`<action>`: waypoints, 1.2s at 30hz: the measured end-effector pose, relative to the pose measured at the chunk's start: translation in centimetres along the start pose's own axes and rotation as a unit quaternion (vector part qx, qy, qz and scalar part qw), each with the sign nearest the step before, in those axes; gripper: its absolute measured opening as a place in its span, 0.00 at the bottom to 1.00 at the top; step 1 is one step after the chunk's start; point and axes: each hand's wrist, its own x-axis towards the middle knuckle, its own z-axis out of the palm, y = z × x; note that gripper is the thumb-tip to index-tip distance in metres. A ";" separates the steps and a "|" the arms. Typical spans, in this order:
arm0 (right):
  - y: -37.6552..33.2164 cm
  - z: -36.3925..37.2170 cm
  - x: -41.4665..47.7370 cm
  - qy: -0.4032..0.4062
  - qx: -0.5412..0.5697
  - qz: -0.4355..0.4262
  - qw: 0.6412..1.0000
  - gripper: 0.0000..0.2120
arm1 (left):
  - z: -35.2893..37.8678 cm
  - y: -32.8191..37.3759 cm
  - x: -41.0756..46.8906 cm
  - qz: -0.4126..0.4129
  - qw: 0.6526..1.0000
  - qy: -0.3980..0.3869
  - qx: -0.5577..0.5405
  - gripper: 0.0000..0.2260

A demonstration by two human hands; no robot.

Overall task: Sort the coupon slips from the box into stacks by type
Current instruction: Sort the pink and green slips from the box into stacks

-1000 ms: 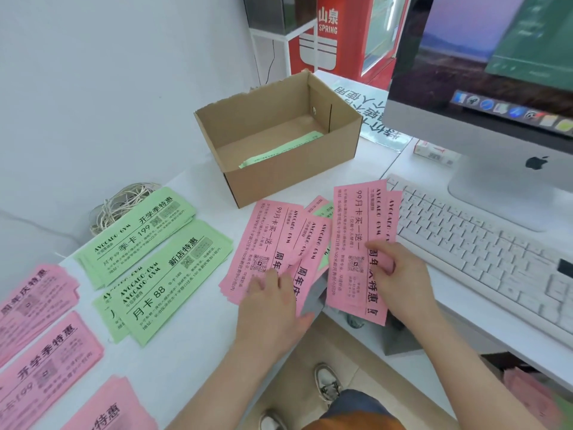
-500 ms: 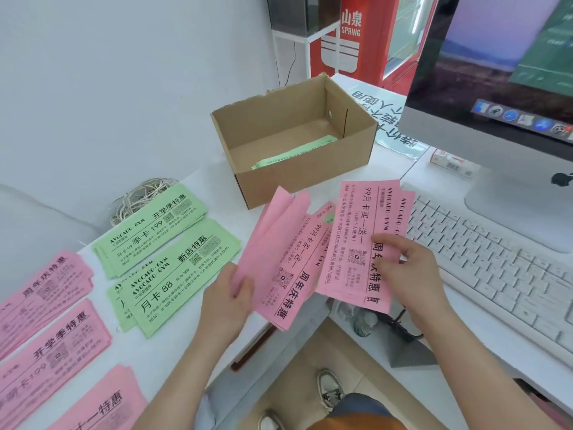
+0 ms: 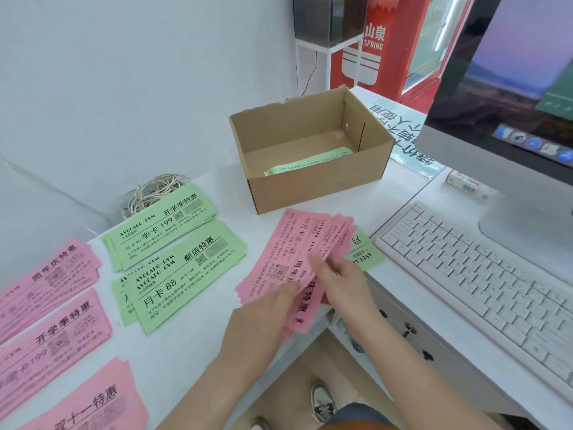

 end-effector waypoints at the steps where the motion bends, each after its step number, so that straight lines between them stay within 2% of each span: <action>1: -0.1 0.5 0.2 0.010 -0.008 -0.002 1.000 0.10 | 0.3 0.4 0.0 0.014 1.000 0.004 0.006 0.24; 4: 0.2 1.4 0.6 0.049 -0.082 -0.025 0.995 0.16 | 1.0 0.7 0.3 0.068 0.997 -0.027 -0.006 0.22; 6: 0.1 1.0 0.5 0.077 -0.116 -0.056 0.989 0.22 | 0.8 0.5 0.1 0.111 0.988 -0.064 -0.086 0.21; 8: -0.6 -0.2 0.0 0.058 -0.138 -0.120 0.981 0.28 | -0.4 -0.1 -0.3 0.069 0.978 -0.074 -0.180 0.25; 9: -1.4 -0.9 -0.4 0.028 -0.168 -0.165 0.972 0.32 | -1.5 -0.3 -0.4 0.039 0.975 -0.045 -0.214 0.27; 10: -2.2 -1.4 -0.6 -0.008 -0.223 -0.208 0.952 0.37 | -2.9 -0.5 -0.4 0.010 0.973 0.012 -0.231 0.31; 12: -4.4 -2.2 -0.9 -0.071 -0.372 -0.282 0.881 0.47 | -5.7 -1.2 0.0 -0.029 0.965 0.153 -0.210 0.43; 14: -6.7 -1.9 -1.0 -0.115 -0.464 -0.323 0.816 0.53 | -8.7 -2.5 0.4 -0.110 0.942 0.227 -0.223 0.52; 16: -8.9 -1.0 -1.0 -0.144 -0.513 -0.358 0.767 0.55 | -11.0 -3.9 0.3 -0.171 0.919 0.227 -0.275 0.56; 18: -10.6 0.2 -0.9 -0.158 -0.554 -0.401 0.713 0.56 | -12.2 -4.9 -0.8 -0.188 0.915 0.181 -0.309 0.56; 20: -11.8 1.6 -0.6 -0.179 -0.566 -0.424 0.684 0.56 | -12.9 -5.5 -2.6 -0.201 0.902 0.135 -0.358 0.50; 21: -12.2 2.4 -0.4 -0.193 -0.560 -0.433 0.680 0.56 | -13.0 -5.7 -3.3 -0.205 0.895 0.125 -0.375 0.43; 23: -13.1 4.4 -0.5 -0.224 -0.533 -0.451 0.680 0.53 | -13.0 -6.1 -5.2 -0.235 0.885 0.177 -0.362 0.23; 24: -13.6 5.5 -0.7 -0.243 -0.518 -0.456 0.682 0.50 | -13.0 -6.1 -6.2 -0.263 0.870 0.216 -0.356 0.16; 26: -14.8 7.4 -0.6 -0.287 -0.506 -0.444 0.682 0.41 | -13.0 -6.4 -8.2 -0.324 0.823 0.276 -0.375 0.08; 28: -15.9 9.0 0.3 -0.336 -0.514 -0.390 0.686 0.33 | -13.1 -7.2 -10.5 -0.370 0.773 0.321 -0.402 0.06; 30: -16.1 10.4 1.5 -0.392 -0.452 -0.298 0.744 0.27 | -13.4 -8.5 -13.2 -0.400 0.719 0.353 -0.446 0.07; 32: -15.3 12.0 1.6 -0.457 -0.331 -0.191 0.803 0.22 | -13.5 -9.7 -15.9 -0.424 0.667 0.364 -0.493 0.10; 34: -13.4 14.4 0.6 -0.513 -0.272 -0.119 0.806 0.17 | -12.9 -10.8 -18.3 -0.442 0.628 0.362 -0.528 0.12; 36: -10.7 17.2 -0.8 -0.514 -0.262 -0.083 0.812 0.14 | -12.1 -12.1 -20.4 -0.474 0.598 0.353 -0.542 0.13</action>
